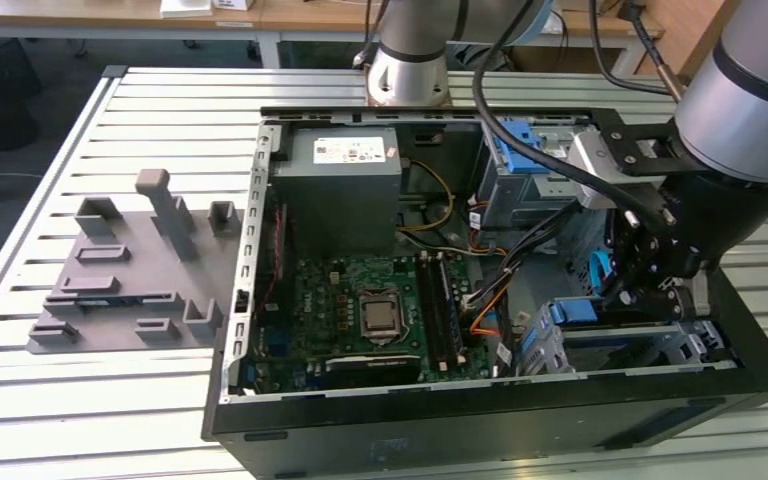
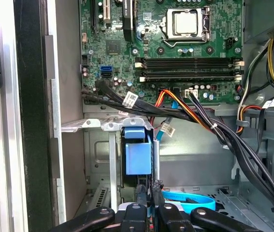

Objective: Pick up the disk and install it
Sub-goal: 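Insert the second disk wire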

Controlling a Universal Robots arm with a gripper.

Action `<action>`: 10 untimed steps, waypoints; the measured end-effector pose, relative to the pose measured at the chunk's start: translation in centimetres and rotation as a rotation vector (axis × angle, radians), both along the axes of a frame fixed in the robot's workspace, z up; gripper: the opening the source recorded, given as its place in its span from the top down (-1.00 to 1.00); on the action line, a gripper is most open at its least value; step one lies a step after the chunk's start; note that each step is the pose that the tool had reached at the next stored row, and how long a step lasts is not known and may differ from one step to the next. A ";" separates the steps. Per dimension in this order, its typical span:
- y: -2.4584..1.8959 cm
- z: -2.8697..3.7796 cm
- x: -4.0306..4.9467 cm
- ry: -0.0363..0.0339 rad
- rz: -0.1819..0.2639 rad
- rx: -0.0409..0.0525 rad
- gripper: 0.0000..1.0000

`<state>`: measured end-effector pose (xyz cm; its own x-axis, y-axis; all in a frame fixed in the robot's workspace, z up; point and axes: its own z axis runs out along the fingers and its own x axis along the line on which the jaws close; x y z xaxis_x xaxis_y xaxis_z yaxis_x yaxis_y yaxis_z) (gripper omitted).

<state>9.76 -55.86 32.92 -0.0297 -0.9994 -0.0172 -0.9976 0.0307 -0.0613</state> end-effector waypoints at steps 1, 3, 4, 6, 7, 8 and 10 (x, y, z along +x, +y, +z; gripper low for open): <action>0.00 0.00 0.00 0.0000 0.000 0.0000 0.68; 0.00 -0.02 0.00 0.0000 0.000 0.0002 0.68; -0.01 -0.02 0.00 0.0000 0.000 0.0002 0.68; -0.01 -0.03 0.00 0.0000 0.000 0.0003 0.65; -0.01 -0.03 0.00 0.0000 0.000 0.0004 0.65; -0.01 -0.03 0.00 0.0000 0.000 0.0004 0.53; -0.02 -0.02 0.00 0.0000 0.000 0.0003 0.53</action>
<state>9.76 -55.88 32.89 -0.0297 -0.9994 -0.0175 -0.9976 0.0308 -0.0613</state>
